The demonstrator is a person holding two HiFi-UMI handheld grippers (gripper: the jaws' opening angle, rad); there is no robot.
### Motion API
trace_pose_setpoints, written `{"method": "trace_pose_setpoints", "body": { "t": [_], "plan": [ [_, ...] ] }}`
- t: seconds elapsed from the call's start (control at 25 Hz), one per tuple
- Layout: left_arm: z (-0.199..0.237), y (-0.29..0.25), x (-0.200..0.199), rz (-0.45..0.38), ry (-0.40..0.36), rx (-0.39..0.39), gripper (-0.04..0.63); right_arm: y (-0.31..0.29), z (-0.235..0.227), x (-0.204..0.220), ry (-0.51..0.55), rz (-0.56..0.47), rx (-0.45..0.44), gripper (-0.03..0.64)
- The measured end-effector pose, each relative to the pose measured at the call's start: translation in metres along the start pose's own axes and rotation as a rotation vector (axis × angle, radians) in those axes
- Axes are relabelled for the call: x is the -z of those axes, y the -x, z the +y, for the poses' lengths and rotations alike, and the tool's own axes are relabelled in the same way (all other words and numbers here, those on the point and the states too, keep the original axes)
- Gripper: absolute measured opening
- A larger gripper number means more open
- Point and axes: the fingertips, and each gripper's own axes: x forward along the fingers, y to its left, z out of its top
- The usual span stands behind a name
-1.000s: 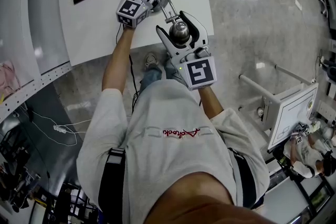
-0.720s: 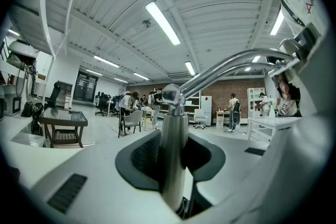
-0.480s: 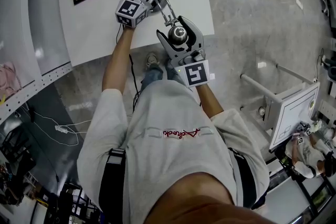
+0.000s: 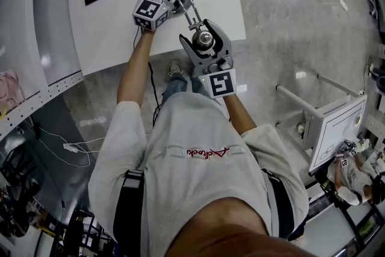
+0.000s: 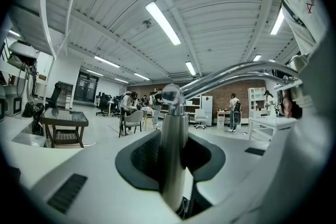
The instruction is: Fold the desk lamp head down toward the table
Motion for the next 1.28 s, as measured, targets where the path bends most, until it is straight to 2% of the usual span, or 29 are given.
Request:
{"method": "trace_pose_setpoints", "body": {
  "t": [0.2, 0.32, 0.76, 1.08, 1.28],
  "plan": [
    [0.001, 0.002, -0.001, 0.000, 0.003, -0.011, 0.134, -0.001, 0.002, 0.002, 0.004, 0.025, -0.011, 0.305],
    [-0.002, 0.005, -0.004, -0.015, -0.009, -0.025, 0.179, 0.000, 0.002, 0.000, -0.007, 0.025, -0.021, 0.316],
    [-0.002, 0.040, -0.004, -0.029, 0.012, -0.074, 0.179, 0.020, -0.005, -0.002, -0.034, 0.028, 0.011, 0.308],
    [-0.011, 0.074, -0.001, -0.020, 0.021, -0.092, 0.178, 0.038, -0.005, -0.005, -0.035, 0.036, 0.083, 0.293],
    [-0.022, 0.087, 0.003, 0.004, 0.026, -0.093, 0.152, 0.050, -0.008, -0.014, -0.015, 0.026, 0.157, 0.239]
  ]
}}
